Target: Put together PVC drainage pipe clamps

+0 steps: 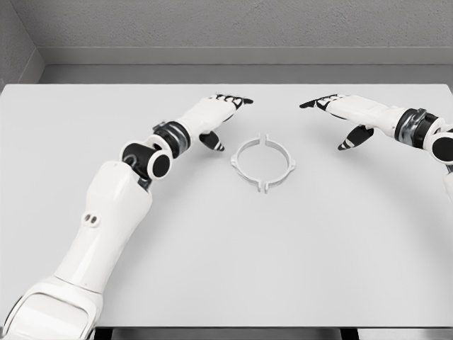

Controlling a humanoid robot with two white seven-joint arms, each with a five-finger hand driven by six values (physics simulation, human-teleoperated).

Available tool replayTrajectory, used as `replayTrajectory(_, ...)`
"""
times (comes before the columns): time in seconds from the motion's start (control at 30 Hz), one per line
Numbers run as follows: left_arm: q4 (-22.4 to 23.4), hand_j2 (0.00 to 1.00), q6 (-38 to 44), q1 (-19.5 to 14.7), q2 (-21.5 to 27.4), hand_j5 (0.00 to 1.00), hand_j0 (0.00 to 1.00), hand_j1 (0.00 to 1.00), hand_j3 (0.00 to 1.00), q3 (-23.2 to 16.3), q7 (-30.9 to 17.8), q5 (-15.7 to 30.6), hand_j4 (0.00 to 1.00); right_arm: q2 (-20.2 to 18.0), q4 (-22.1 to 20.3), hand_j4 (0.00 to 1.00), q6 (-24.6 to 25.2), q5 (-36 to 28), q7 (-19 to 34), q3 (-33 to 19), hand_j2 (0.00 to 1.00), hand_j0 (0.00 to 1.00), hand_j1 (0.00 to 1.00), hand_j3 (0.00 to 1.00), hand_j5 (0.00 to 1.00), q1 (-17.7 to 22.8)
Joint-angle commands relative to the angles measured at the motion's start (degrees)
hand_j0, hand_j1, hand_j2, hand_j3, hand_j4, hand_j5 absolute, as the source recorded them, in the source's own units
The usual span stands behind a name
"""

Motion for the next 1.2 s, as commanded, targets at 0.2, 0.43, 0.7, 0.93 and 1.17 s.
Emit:
replayTrajectory(0.2, -4.98, 1.00, -0.50, 2.99, -0.01, 1.00, 1.00, 1.00, 1.00, 0.47, -0.14, 0.27, 1.00, -0.04, -0.03, 1.00, 0.13, -0.31, -0.03, 0.05, 1.00, 1.00, 1.00, 1.00, 1.00, 0.00)
replayTrajectory(0.43, -6.39, 1.00, 0.02, 4.31, -0.01, 1.00, 1.00, 1.00, 1.00, 0.56, -0.23, 0.27, 1.00, 0.05, -0.03, 1.00, 0.13, -0.31, -0.03, 0.22, 1.00, 1.00, 1.00, 1.00, 1.00, 0.00)
replayTrajectory(0.7, -5.24, 1.00, 0.20, 4.40, -0.01, 1.00, 1.00, 1.00, 1.00, 0.56, -0.23, 0.09, 1.00, 0.05, -0.30, 1.00, 0.13, -0.39, -0.03, 0.13, 1.00, 1.00, 1.00, 1.00, 1.00, 0.17)
replayTrajectory(0.93, -1.90, 1.00, 0.11, 3.69, -0.01, 1.00, 1.00, 1.00, 1.00, 0.47, -0.05, 0.09, 1.00, -0.04, -0.03, 1.00, 0.22, -0.31, -0.03, 0.22, 1.00, 1.00, 1.00, 1.00, 1.00, 0.18)
replayTrajectory(1.17, -1.99, 1.00, 0.02, 3.69, -0.01, 1.00, 1.00, 1.00, 1.00, -0.50, -0.05, 0.09, 1.00, -0.04, 0.05, 1.00, 0.13, -0.31, -0.03, 0.05, 1.00, 1.00, 1.00, 1.00, 1.00, 0.35)
